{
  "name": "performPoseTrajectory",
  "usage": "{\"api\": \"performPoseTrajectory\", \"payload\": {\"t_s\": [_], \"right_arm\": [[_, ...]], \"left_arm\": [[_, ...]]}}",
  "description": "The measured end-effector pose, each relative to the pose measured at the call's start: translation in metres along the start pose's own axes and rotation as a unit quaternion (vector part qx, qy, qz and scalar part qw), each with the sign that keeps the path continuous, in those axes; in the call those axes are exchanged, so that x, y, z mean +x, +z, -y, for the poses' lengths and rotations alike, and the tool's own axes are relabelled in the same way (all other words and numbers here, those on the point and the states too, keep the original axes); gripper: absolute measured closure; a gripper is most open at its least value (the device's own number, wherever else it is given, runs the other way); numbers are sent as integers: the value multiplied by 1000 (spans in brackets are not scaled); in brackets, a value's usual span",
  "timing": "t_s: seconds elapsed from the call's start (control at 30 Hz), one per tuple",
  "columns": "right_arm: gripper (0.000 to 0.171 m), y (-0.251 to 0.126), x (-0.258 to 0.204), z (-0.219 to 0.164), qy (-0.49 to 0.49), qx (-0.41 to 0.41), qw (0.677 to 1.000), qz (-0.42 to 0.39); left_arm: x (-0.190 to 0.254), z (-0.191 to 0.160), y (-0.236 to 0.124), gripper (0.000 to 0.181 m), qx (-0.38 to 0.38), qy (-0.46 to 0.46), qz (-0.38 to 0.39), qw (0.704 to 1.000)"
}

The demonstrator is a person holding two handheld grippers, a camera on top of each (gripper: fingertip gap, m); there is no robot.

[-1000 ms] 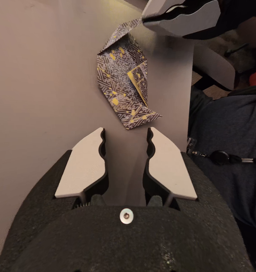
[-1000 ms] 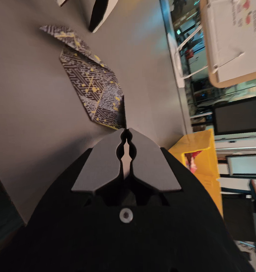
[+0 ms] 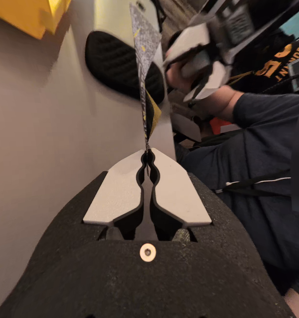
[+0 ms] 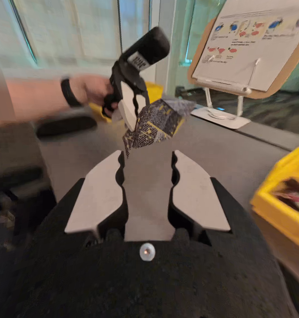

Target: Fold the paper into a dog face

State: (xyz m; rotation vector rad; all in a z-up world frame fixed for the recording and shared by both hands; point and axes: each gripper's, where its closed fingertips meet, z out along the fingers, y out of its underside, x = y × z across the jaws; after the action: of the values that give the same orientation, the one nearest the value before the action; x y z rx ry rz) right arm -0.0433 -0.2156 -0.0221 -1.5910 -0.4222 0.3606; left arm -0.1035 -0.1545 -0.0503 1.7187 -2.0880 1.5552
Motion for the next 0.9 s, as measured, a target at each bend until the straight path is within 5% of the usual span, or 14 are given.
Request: {"api": "performPoseTrajectory", "payload": {"t_s": [0.1, 0.2, 0.33, 0.43, 0.9], "right_arm": [[105, 18, 9, 35, 172, 122, 974, 77], [106, 40, 6, 68, 223, 191, 940, 174], [146, 47, -18, 100, 231, 228, 902, 286], [170, 53, -19, 101, 221, 224, 910, 270], [170, 48, -3, 105, 270, 226, 908, 229]], "left_arm": [[30, 34, -25, 181, 39, 24, -22, 999], [55, 53, -31, 181, 56, 53, -34, 996], [69, 62, -29, 181, 60, 76, -18, 995], [73, 63, -29, 181, 60, 82, -13, 995], [75, 67, -25, 181, 60, 85, 7, 995]]}}
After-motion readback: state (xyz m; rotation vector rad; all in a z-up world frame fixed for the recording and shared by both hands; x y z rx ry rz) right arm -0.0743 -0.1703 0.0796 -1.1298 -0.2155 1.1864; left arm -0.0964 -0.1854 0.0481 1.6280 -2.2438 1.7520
